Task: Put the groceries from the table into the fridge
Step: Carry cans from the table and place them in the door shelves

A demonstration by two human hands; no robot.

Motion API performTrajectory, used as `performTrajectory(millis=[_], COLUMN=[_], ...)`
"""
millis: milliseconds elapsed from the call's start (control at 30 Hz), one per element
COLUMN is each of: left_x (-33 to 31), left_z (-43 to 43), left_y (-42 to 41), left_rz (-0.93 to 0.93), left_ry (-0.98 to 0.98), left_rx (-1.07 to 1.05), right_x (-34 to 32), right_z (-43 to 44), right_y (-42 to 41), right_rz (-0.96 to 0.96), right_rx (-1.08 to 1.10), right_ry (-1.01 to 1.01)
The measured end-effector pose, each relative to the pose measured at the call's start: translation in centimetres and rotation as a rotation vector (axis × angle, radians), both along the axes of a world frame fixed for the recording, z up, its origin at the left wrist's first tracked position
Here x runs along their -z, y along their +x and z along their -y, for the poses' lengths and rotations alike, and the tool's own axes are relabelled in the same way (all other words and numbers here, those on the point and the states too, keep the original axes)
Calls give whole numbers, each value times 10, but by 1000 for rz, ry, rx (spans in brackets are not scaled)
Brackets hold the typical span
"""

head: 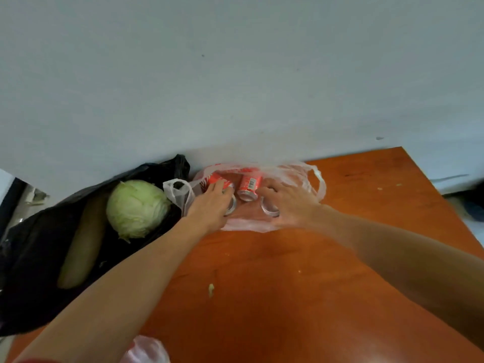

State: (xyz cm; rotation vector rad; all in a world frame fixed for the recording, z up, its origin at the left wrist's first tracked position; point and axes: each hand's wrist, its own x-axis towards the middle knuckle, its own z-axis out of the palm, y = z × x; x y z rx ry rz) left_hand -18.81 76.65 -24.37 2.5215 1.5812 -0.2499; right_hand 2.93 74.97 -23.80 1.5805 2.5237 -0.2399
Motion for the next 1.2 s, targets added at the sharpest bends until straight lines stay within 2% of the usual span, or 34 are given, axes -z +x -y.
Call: performTrajectory(millis=[300,467,600,867,1200], left_x=[-69,-104,-103,-84,-84], left_z=[58,101,149,322,587], left_y=[5,66,138,301,498], left_rz=[141,212,267,290,343], left_ry=[156,204,176,137,-5], left_rx=[234,382,535,872,1205], right_x=[-80,-111,-119,-95,-92], right_z=[113,197,284,512,817], right_y=[5,60,118,228,359], right_rz=[-129,-174,-155,-186,-93], right_rx=[295,504,712,1078,1451], right_ry=[184,236,250,239,312])
